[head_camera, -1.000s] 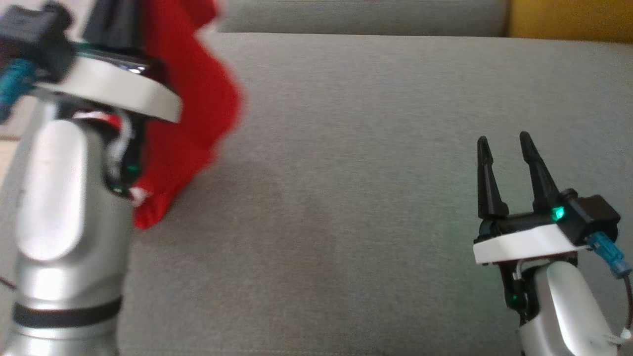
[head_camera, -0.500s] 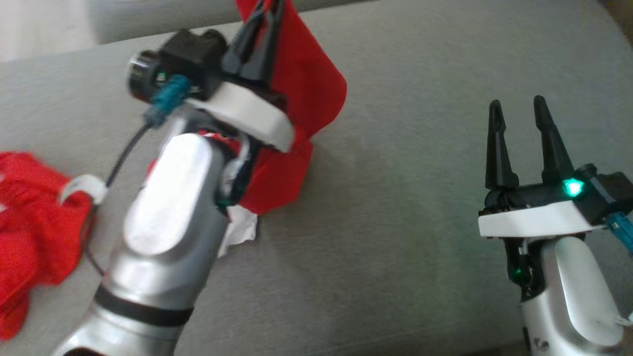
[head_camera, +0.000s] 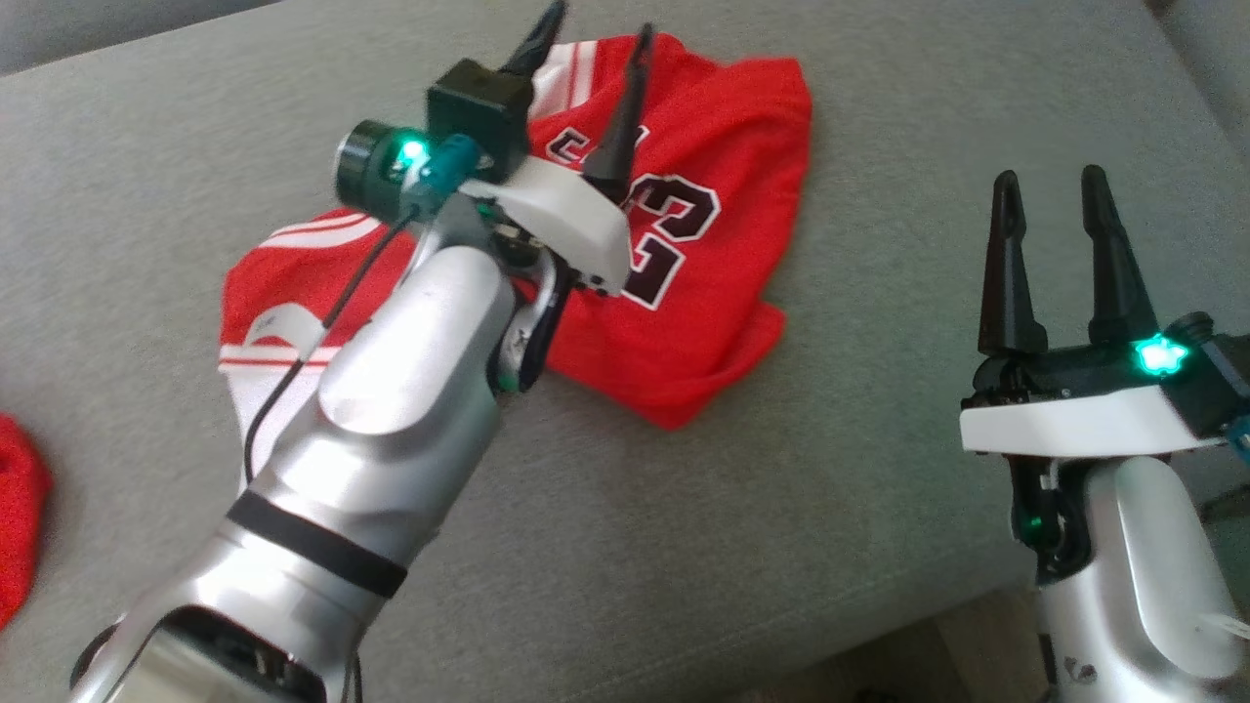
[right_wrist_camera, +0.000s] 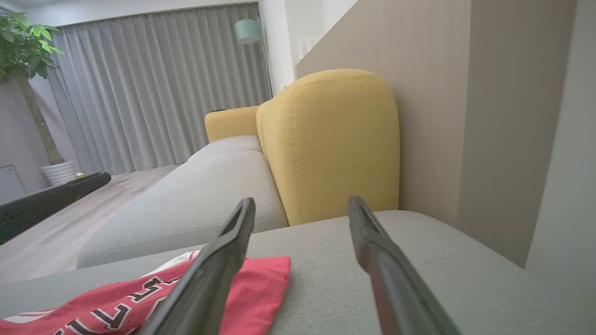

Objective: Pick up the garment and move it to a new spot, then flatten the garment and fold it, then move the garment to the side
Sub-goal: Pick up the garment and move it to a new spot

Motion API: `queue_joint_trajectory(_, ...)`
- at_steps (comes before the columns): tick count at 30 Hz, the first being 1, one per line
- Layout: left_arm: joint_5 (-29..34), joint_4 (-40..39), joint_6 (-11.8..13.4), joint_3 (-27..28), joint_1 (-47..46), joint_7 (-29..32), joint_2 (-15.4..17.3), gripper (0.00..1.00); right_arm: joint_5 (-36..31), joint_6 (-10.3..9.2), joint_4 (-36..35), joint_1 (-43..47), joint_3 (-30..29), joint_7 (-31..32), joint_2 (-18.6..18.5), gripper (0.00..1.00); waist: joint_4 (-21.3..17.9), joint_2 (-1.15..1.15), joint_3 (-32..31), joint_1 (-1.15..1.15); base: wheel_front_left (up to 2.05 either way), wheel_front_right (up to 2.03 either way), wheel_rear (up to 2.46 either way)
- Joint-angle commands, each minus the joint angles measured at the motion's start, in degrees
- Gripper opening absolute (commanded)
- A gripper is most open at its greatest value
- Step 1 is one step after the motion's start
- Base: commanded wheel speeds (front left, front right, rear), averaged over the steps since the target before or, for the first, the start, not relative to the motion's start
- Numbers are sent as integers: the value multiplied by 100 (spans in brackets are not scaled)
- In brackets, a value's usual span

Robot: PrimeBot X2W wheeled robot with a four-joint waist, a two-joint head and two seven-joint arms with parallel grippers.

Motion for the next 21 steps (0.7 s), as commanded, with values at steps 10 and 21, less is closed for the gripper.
queue_joint_trajectory(10, 97, -658, 9, 1143, 863, -119, 685, 100, -475, 44, -63, 96, 22, -35, -19, 100, 1398, 0, -610, 0, 0, 0, 0)
queue_joint_trajectory(21, 462, -2330, -288, 2303, 3707, -121, 795, 100, -617, 44, 251, 735, -48, 70, -19, 100, 2271, 0, -1288, 0, 0, 0, 0)
